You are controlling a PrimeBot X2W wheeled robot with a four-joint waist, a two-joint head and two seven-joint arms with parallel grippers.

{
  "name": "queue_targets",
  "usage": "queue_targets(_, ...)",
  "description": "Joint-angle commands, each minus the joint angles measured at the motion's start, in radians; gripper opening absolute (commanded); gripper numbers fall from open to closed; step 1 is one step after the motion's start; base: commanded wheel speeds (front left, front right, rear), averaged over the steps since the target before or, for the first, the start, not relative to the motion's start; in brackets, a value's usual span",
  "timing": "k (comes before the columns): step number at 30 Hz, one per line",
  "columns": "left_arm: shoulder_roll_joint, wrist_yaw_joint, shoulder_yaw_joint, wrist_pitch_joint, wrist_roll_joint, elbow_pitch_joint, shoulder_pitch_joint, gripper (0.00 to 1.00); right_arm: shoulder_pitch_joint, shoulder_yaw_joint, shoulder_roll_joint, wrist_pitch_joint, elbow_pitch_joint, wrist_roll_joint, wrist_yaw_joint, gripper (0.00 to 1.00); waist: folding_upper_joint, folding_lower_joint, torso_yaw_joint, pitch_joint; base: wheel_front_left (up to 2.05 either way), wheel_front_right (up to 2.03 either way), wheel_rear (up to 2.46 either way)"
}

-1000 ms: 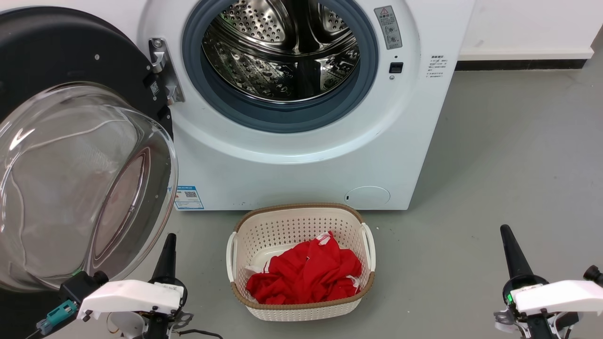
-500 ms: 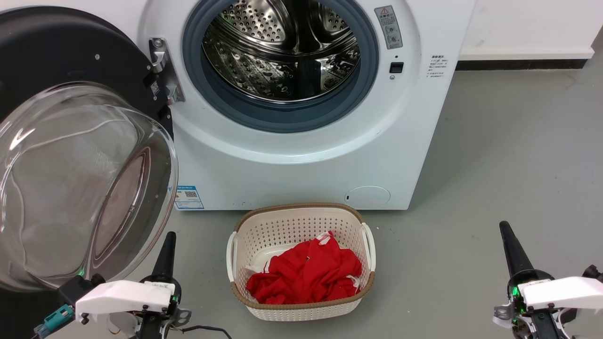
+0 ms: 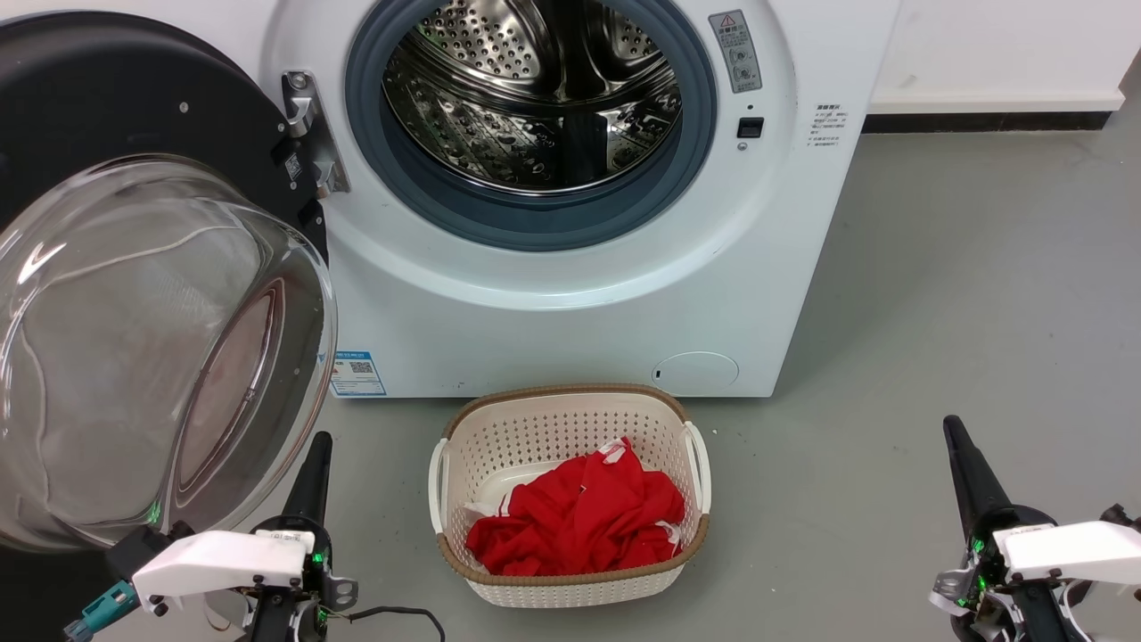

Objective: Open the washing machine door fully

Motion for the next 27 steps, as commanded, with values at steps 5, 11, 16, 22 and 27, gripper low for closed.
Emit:
queue_targets(5, -0.002, -0.012, 0.012, 0.015, -0.053, -0.006, -0.013, 0.0, -0.028, -0.004, -0.003, 0.014, 0.007, 0.057, 0.0, 0.0, 0.0, 0.0, 0.0, 0.0, 0.0, 0.0, 0.0)
queue_targets(11, -0.004, -0.019, 0.019, 0.028, -0.097, -0.006, -0.013, 0.0, -0.034, -0.006, -0.002, 0.024, 0.014, 0.104, 0.0, 0.0, 0.0, 0.0, 0.0, 0.0, 0.0, 0.0, 0.0)
queue_targets(16, -0.007, -0.024, 0.025, 0.038, -0.134, -0.005, -0.013, 0.0, -0.041, -0.007, -0.002, 0.031, 0.02, 0.142, 0.0, 0.0, 0.0, 0.0, 0.001, 0.001, 0.0, 0.0, 0.0)
queue_targets(22, -0.009, -0.031, 0.033, 0.048, -0.176, -0.005, -0.013, 0.0, -0.044, -0.009, -0.002, 0.04, 0.028, 0.186, 0.0, 0.0, 0.0, 0.0, 0.001, 0.001, 0.0, 0.0, 0.0)
queue_targets(27, -0.011, -0.036, 0.039, 0.057, -0.208, -0.004, -0.014, 0.0, -0.048, -0.01, -0.001, 0.047, 0.033, 0.221, 0.0, 0.0, 0.0, 0.0, 0.001, 0.001, 0.0, 0.0, 0.0)
